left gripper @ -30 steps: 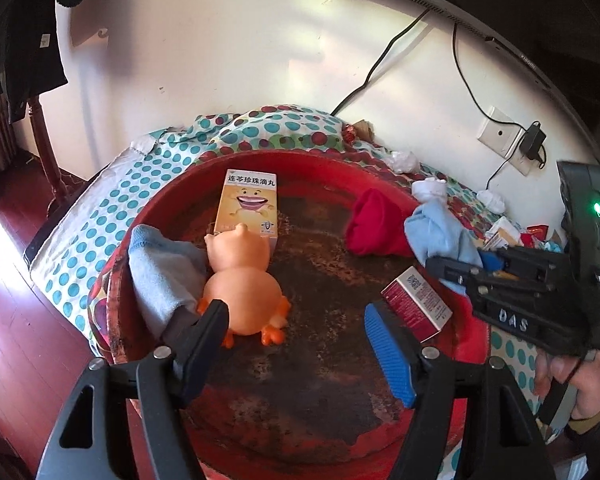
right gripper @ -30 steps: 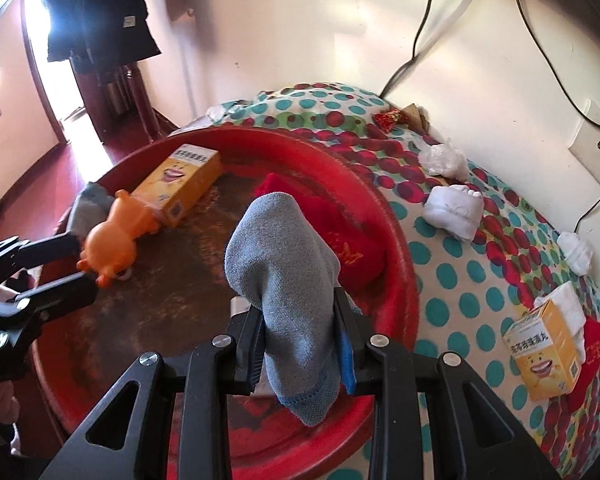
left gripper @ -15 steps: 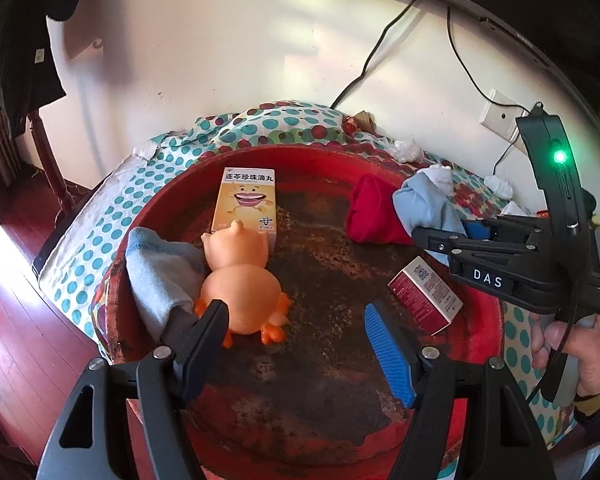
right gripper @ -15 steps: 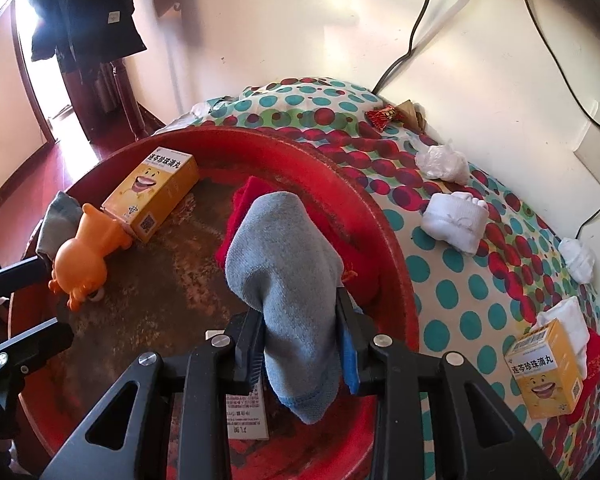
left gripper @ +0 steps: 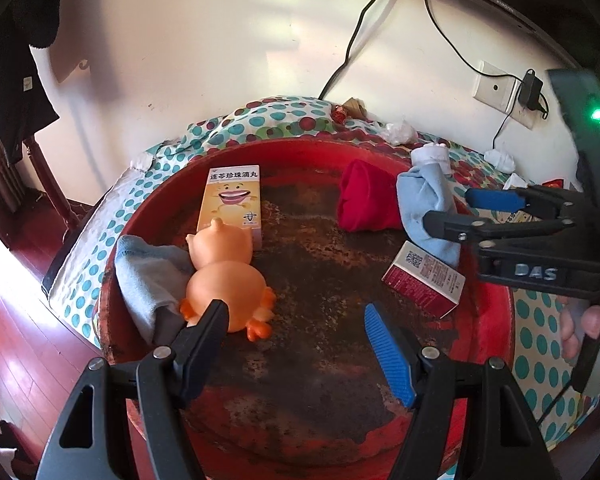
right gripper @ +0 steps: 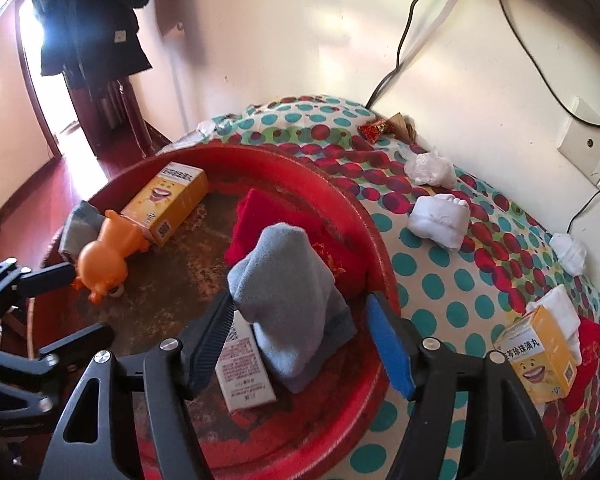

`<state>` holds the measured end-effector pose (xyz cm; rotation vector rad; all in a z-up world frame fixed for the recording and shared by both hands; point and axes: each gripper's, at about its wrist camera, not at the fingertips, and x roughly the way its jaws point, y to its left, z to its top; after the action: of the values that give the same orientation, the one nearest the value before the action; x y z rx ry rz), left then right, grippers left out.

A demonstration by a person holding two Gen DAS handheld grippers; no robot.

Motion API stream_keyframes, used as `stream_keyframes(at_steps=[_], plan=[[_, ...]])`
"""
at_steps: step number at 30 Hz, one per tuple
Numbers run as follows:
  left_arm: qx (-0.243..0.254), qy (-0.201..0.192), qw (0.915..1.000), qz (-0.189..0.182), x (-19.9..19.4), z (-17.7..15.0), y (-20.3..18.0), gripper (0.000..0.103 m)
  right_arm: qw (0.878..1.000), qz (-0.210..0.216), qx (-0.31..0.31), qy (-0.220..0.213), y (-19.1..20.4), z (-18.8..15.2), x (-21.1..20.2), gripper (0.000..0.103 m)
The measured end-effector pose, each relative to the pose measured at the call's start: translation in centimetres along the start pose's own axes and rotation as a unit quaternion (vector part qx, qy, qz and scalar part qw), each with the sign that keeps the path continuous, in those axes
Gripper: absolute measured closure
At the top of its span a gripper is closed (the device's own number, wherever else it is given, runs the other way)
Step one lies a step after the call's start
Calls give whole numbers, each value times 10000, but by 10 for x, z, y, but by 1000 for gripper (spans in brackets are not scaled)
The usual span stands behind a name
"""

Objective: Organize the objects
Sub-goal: 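Move the right tool to the red sock and grasp it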

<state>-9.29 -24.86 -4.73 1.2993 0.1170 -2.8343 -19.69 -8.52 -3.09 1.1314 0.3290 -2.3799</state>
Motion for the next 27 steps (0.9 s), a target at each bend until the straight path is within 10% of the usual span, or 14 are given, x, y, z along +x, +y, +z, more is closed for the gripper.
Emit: stream_keyframes(at_steps=[12, 27], plan=[[192, 78, 9998, 53, 4, -3, -10, 30, 9982, -179, 537, -201, -55, -34, -45, 32], [437, 107, 9988, 215, 7, -5, -19, 30, 9730, -1566, 1694, -19, -229, -118, -82, 32]])
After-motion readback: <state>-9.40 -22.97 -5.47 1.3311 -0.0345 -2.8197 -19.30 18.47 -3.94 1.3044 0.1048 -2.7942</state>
